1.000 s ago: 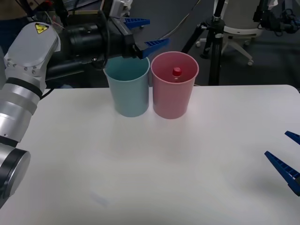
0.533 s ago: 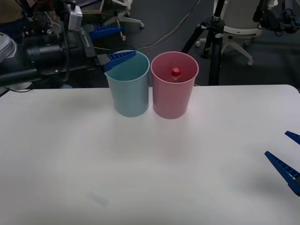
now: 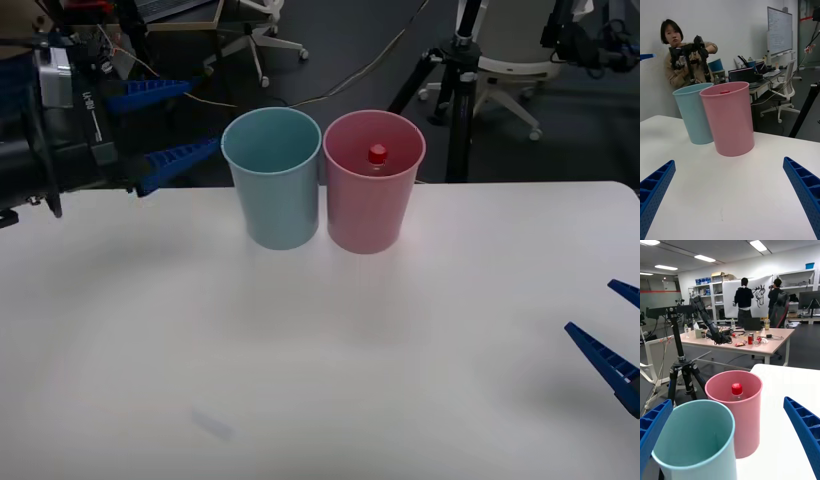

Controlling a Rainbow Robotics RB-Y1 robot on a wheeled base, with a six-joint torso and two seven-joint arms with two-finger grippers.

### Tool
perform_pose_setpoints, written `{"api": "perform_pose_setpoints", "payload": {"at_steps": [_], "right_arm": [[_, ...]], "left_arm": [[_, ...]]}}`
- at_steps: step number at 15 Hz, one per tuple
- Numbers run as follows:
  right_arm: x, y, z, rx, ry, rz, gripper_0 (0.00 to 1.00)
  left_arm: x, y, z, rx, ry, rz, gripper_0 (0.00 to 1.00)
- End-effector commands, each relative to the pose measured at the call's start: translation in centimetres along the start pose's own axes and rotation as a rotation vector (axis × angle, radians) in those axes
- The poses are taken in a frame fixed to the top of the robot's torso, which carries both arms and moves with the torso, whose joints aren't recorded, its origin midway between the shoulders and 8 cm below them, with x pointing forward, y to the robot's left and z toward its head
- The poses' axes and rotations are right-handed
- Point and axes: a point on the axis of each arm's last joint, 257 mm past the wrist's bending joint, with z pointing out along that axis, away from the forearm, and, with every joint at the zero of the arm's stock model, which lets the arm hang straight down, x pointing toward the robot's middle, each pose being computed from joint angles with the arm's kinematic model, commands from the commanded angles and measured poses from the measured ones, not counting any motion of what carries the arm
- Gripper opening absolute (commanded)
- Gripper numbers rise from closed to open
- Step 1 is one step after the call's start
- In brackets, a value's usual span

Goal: Grasp the object on the table and drop it into the matching bin: aluminum can to the light blue bin, PET bottle to the pink bin.

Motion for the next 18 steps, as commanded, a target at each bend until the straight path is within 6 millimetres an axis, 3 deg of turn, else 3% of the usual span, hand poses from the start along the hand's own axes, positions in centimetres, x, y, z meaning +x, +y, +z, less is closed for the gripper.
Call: {"api": "perform_pose_setpoints", "payload": {"at_steps": [1, 5, 9, 12, 18], "right_arm": [[0.0, 0.0, 0.0, 0.0, 0.0, 0.0, 1.0], [0.0, 0.0, 0.0, 0.0, 0.0, 0.0, 1.0], [0.0, 0.0, 0.0, 0.0, 0.0, 0.0, 1.0], [0.0, 0.0, 0.0, 0.0, 0.0, 0.0, 1.0], [0.0, 0.0, 0.0, 0.0, 0.0, 0.0, 1.0]], "left_arm": [[0.4, -1.8, -3.1, -0.01, 0.008, 0.033, 1.0], [1.6, -4.2, -8.3, -0.046, 0.031, 0.06, 1.0], [3.7, -5.0, -12.2, -0.125, 0.062, 0.047, 1.0], [5.0, -6.5, -14.3, -0.195, 0.087, -0.011, 1.0], [10.0, -12.1, -17.8, -0.315, 0.133, -0.146, 1.0]]}}
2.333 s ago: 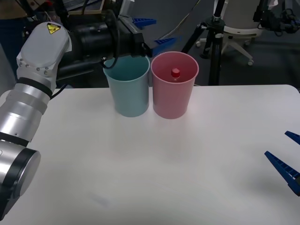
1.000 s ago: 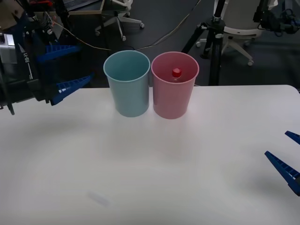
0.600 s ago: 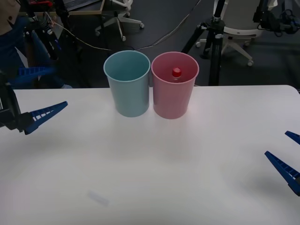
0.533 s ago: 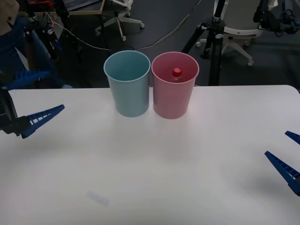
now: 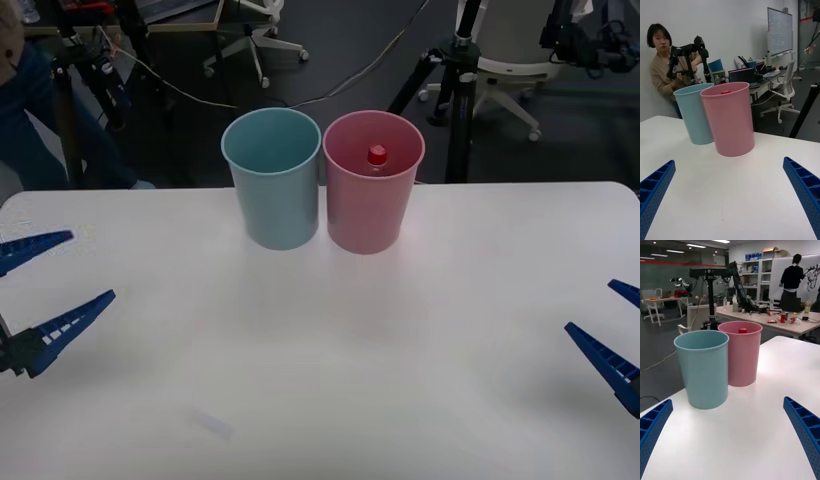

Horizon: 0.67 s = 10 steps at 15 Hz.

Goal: Grasp the object on the table and drop it into the matching bin: aluminum can to the light blue bin, PET bottle to the pink bin.

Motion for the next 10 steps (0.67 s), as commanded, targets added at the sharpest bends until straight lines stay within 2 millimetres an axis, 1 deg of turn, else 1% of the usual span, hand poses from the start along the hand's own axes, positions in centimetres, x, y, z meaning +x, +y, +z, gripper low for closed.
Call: {"api": "perform_pose_setpoints", "payload": {"at_steps": [1, 5, 10], "right_arm": [[0.0, 0.0, 0.0, 0.0, 0.0, 0.0, 1.0], [0.0, 0.0, 0.0, 0.0, 0.0, 0.0, 1.0], [0.0, 0.0, 0.0, 0.0, 0.0, 0.0, 1.0]], "left_arm": [[2.6, -1.6, -1.8, -0.036, 0.022, -0.029, 1.0], [5.1, -3.2, -4.1, -0.083, 0.047, -0.076, 1.0], [6.0, -4.8, -5.7, -0.092, 0.05, -0.12, 1.0]]}}
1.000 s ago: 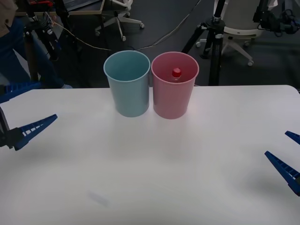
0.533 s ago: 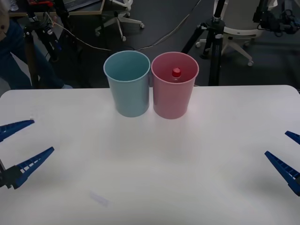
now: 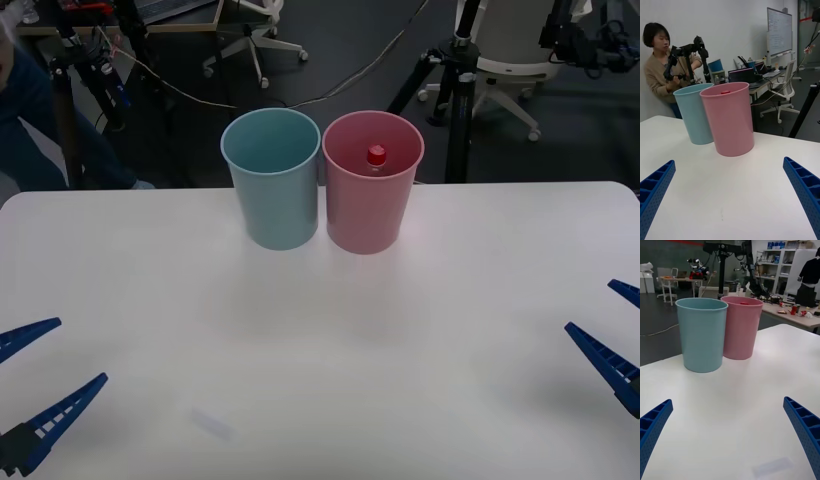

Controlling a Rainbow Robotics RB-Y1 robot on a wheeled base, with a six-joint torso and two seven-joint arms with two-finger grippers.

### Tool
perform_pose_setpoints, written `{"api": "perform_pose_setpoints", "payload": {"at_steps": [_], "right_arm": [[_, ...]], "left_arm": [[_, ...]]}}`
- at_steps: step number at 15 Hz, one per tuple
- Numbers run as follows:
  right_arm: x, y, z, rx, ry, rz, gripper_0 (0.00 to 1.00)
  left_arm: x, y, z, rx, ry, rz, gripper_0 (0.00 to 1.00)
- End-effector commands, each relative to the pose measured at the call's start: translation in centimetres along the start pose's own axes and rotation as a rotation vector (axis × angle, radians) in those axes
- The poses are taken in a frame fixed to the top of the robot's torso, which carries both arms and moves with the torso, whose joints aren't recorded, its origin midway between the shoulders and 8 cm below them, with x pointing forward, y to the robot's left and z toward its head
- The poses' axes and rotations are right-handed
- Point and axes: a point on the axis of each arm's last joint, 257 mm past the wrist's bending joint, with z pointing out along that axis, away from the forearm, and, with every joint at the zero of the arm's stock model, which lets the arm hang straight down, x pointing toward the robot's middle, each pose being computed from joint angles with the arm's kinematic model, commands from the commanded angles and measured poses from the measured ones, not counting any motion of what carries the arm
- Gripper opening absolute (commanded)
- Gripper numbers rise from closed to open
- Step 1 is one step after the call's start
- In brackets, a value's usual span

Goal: Grasp the object on the table and drop it into the matching bin: aluminum can to the light blue bin, PET bottle to the pink bin.

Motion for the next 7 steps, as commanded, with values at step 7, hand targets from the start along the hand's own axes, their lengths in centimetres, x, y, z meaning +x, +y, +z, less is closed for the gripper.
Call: {"api": "perform_pose_setpoints", "payload": {"at_steps": [7], "right_arm": [[0.0, 0.0, 0.0, 0.0, 0.0, 0.0, 1.0]], "left_arm": [[0.7, -2.4, -0.7, 0.023, -0.044, -0.122, 1.0]]}}
